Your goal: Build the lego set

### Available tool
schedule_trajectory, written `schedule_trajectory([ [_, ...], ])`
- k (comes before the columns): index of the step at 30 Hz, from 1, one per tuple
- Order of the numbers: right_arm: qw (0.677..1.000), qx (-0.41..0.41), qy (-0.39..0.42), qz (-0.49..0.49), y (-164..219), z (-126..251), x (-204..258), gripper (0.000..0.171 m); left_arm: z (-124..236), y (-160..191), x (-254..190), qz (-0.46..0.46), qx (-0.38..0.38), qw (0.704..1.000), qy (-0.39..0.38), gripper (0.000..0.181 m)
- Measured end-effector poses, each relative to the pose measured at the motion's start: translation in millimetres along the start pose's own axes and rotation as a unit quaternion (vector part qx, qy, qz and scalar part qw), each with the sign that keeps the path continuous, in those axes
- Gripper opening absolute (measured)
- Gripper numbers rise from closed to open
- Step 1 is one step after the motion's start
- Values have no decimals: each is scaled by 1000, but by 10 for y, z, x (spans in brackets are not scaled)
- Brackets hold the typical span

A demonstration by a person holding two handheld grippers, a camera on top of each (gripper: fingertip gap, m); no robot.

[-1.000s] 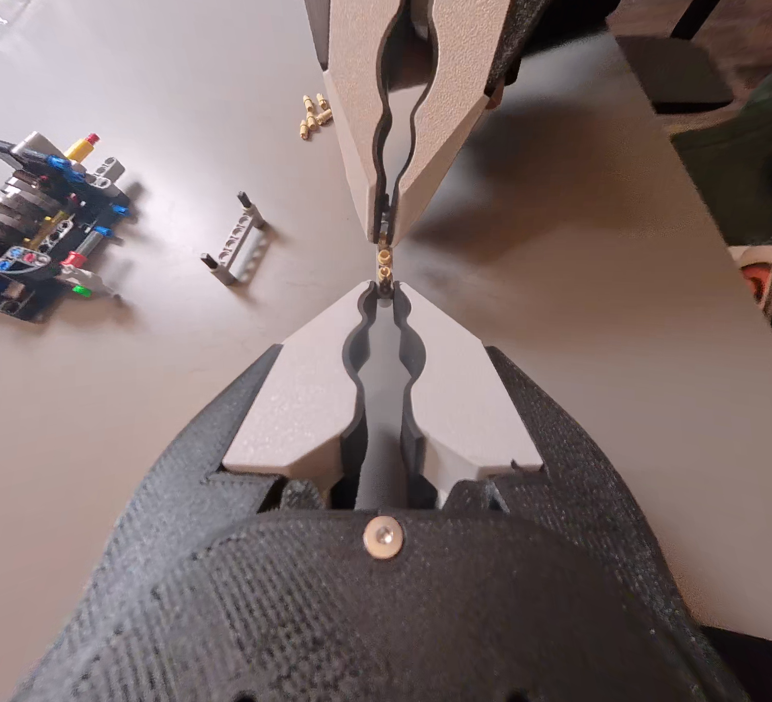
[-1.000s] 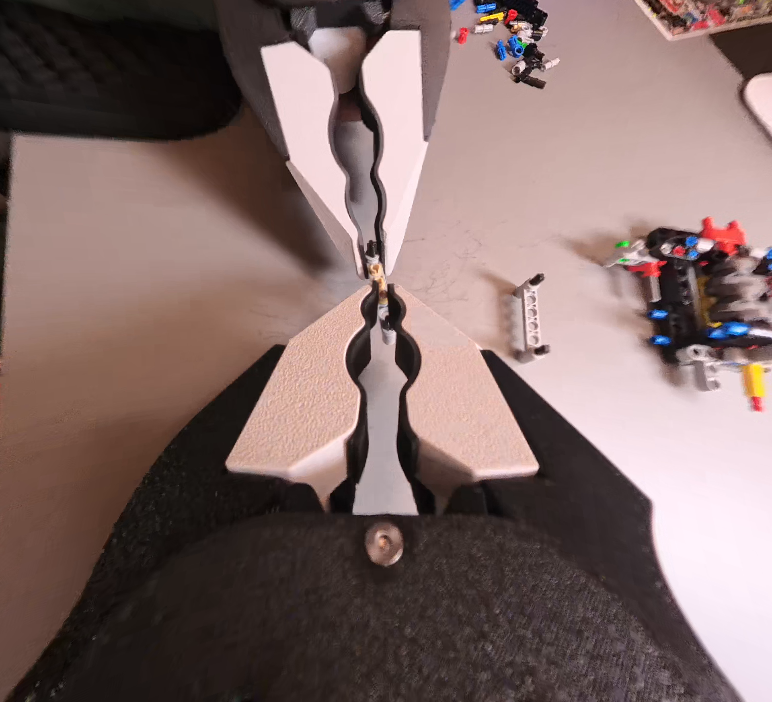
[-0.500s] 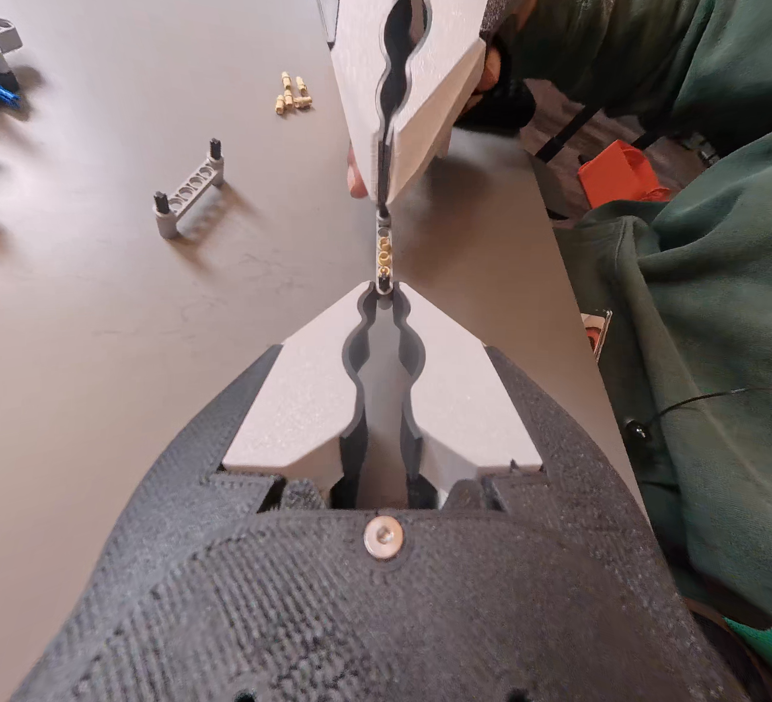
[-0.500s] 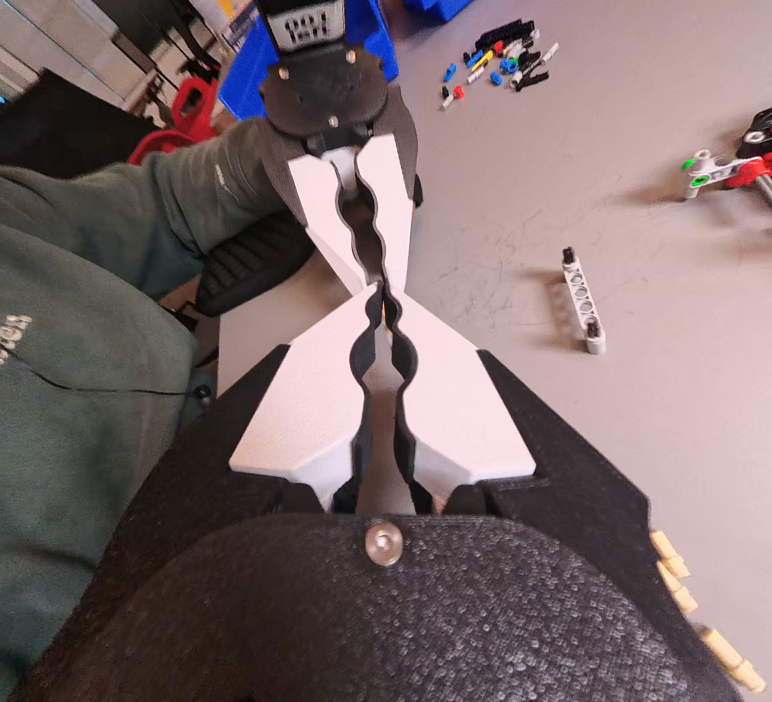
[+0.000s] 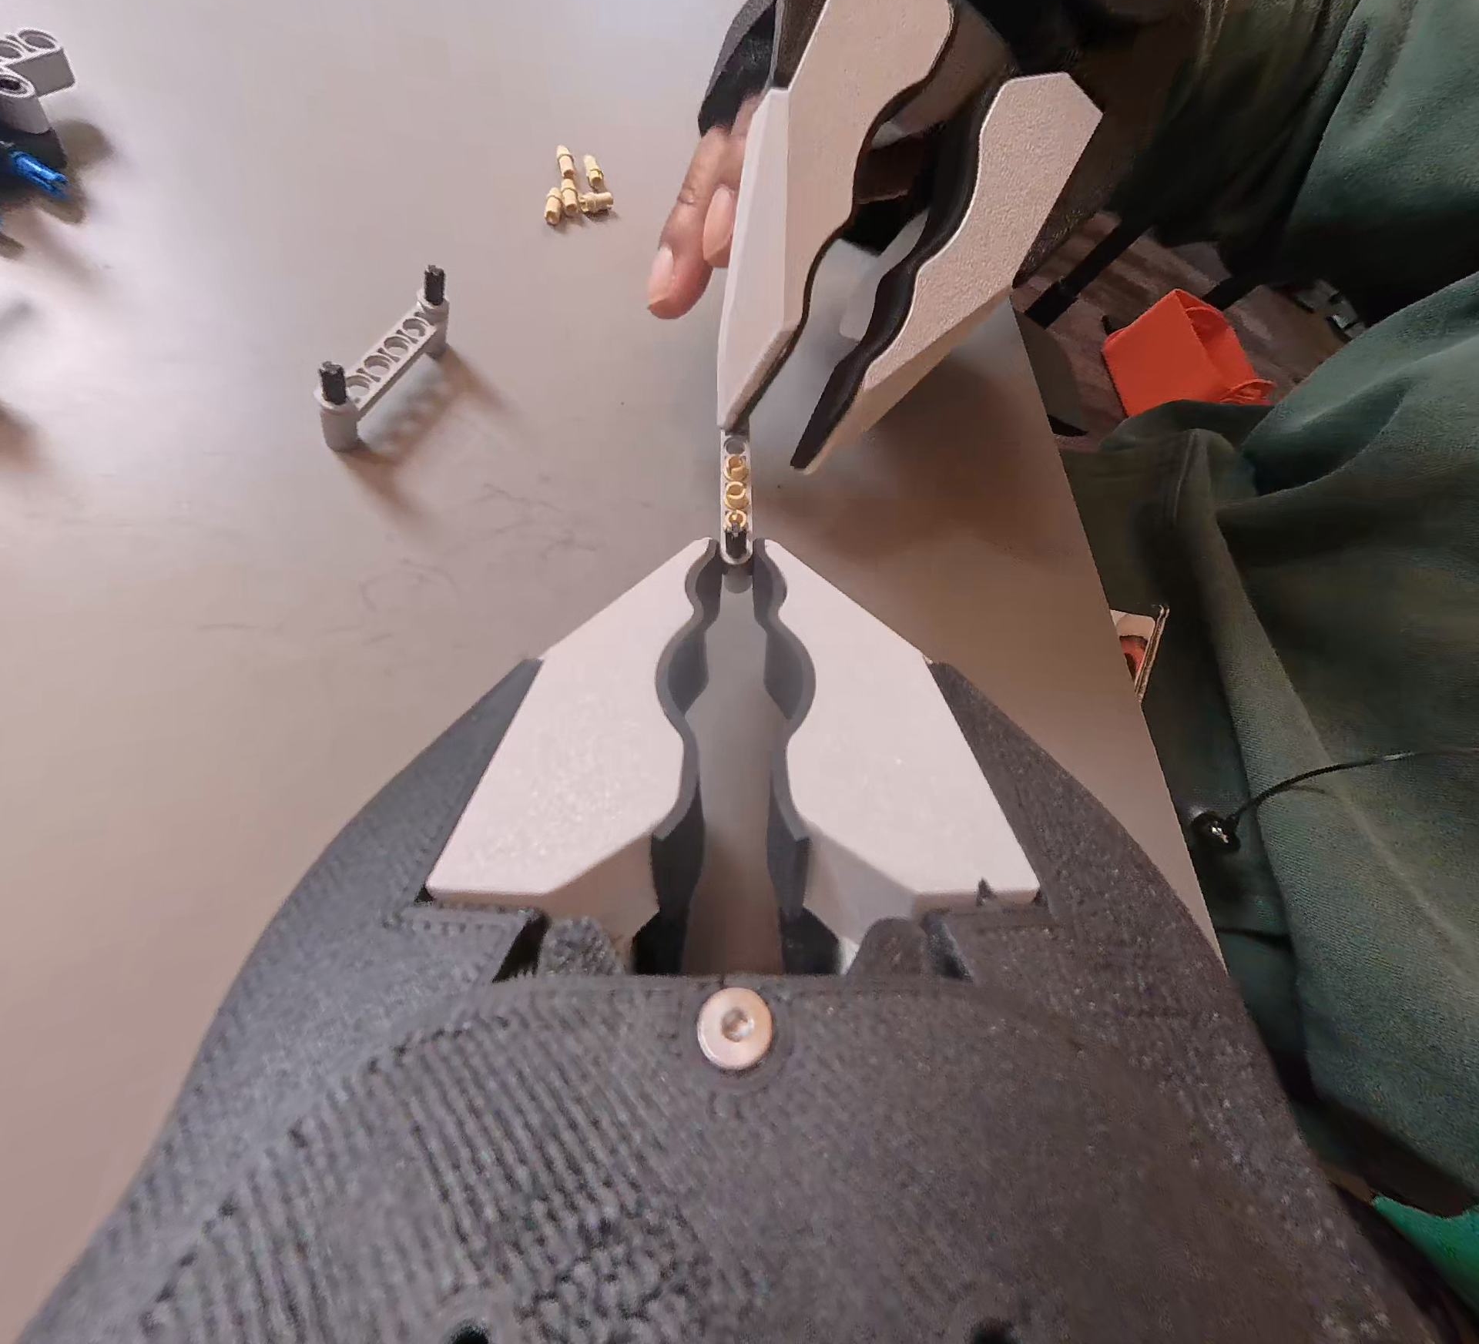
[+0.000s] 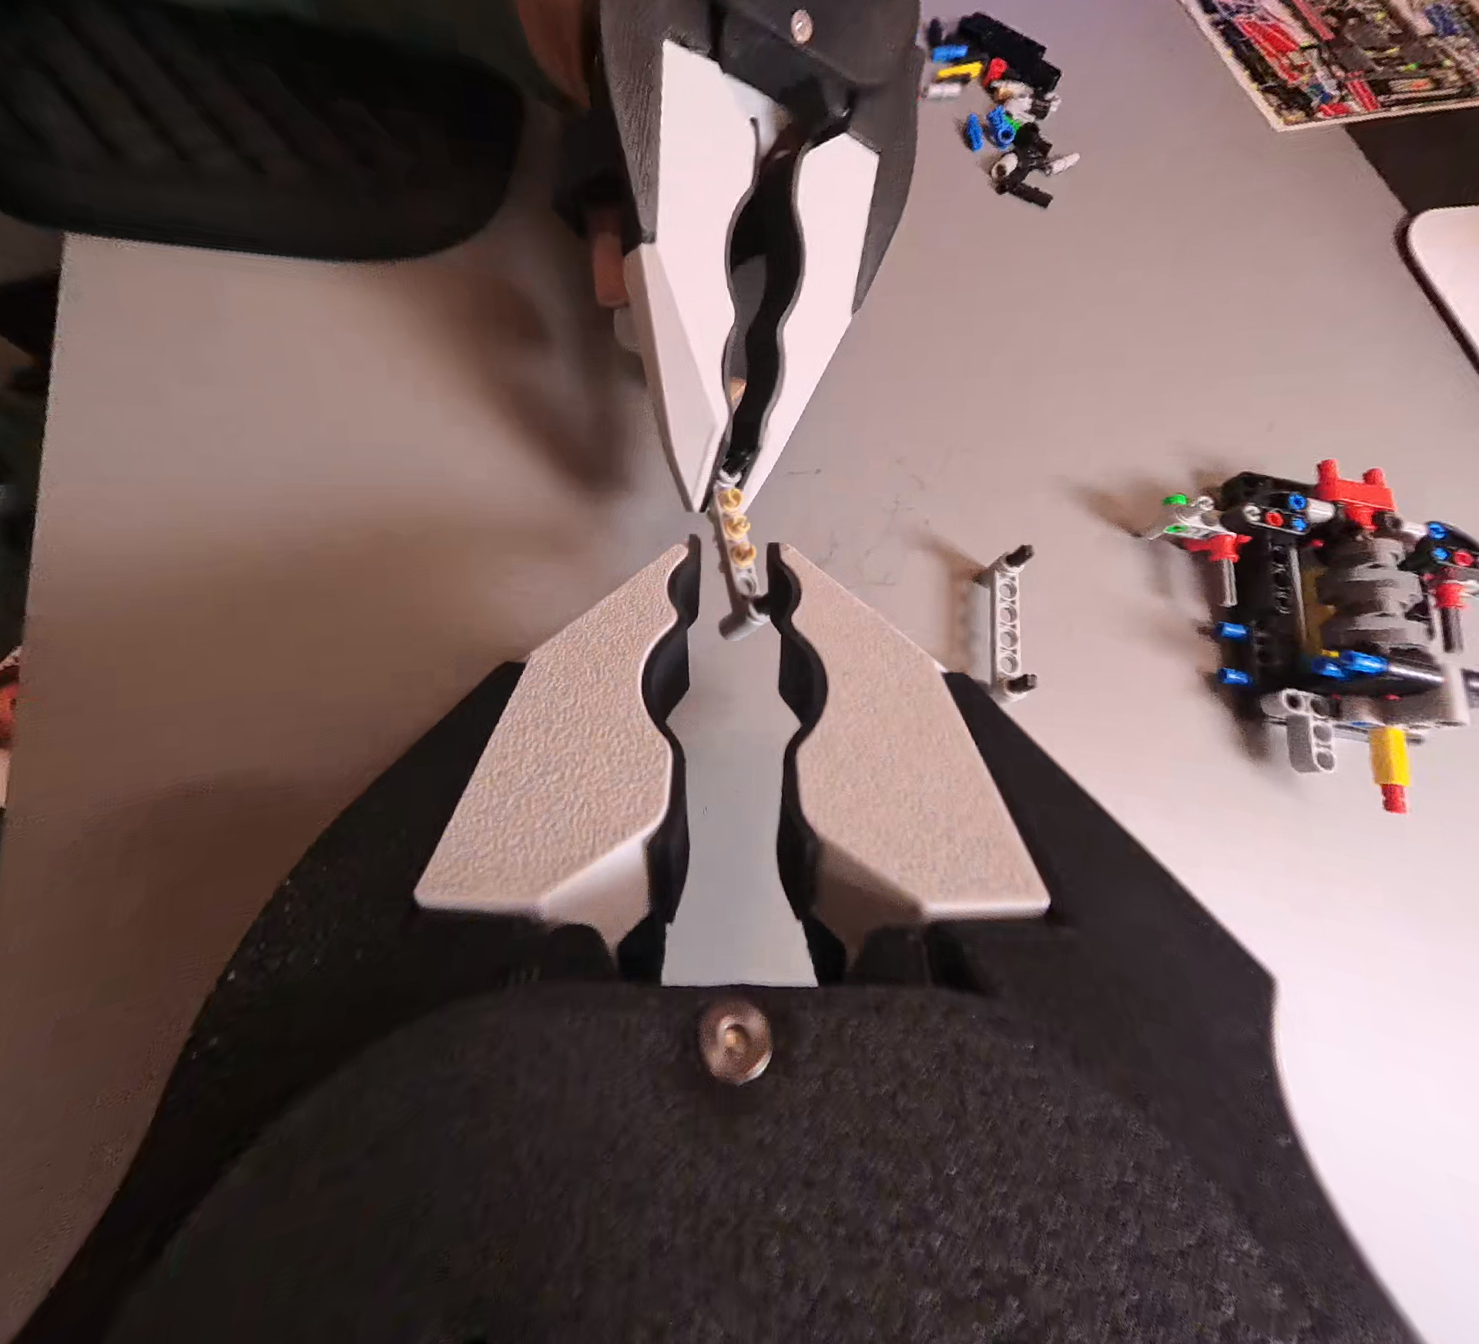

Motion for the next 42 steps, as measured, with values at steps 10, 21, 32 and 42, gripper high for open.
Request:
schedule_trajectory([
  [10,1000,2,23,-17,86,81,-73,14,-14,50,93,-30,28,997,-73,6],
  [21,986,27,124,-104,674,553,-279,13,-28,80,175,-127,62,972,-189,17],
  [32,972,68,179,-136,1019,778,-363,15,-34,59,140,-150,54,969,-190,6],
  [42,971,100,164,-140,1036,639,-427,20,-15,45,161,-154,43,965,-208,17],
])
Point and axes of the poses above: each gripper's, where its closed fingertips meet, z back along the fingers, y out of its underside, x = y × z across the jaws, the point moved 6 cm from there along z, back along the fingers, and after that the axes turned 6 degrees about x, right-handed, at the moved point
